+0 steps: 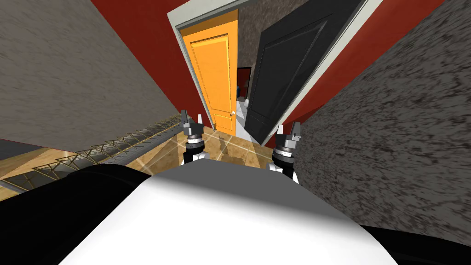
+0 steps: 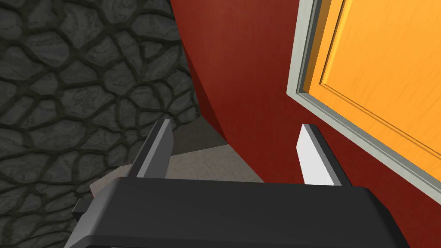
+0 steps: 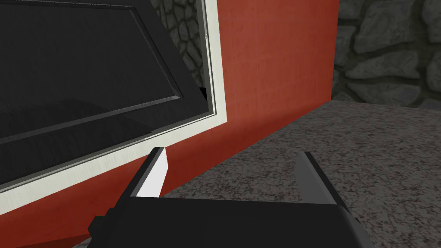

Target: Push the door open

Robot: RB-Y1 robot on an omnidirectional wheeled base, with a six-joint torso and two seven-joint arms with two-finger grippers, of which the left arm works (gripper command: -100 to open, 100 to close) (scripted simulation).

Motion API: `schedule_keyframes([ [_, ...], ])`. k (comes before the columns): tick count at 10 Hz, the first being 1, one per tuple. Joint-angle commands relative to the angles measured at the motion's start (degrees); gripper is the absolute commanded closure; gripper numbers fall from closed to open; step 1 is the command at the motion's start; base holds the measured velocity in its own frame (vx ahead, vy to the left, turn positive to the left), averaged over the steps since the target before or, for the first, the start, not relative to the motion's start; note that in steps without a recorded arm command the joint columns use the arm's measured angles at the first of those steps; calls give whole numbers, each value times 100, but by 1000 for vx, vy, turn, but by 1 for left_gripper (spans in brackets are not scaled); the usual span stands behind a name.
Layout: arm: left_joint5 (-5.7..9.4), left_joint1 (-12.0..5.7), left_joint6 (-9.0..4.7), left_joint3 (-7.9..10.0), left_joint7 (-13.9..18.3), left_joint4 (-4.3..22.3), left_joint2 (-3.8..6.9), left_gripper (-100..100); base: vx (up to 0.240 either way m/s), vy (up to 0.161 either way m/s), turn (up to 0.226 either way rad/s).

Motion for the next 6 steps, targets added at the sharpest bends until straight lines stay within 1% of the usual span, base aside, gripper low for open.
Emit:
schedule_keyframes([
  [1, 95, -45, -47, -13, 118, 185, 56, -100, 50, -7, -153],
  [2, 122, -58, -60, -16, 152, 238, 70, -100, 92, 58, -98],
  [4, 283, -134, -139, -37, 350, 551, 144, -100, 130, 84, -173],
  [5, 322, -152, -158, -43, 399, 628, 160, -100, 139, 96, -89],
  [6, 362, -171, -178, -48, 448, 704, 176, -100, 94, 50, -59],
])
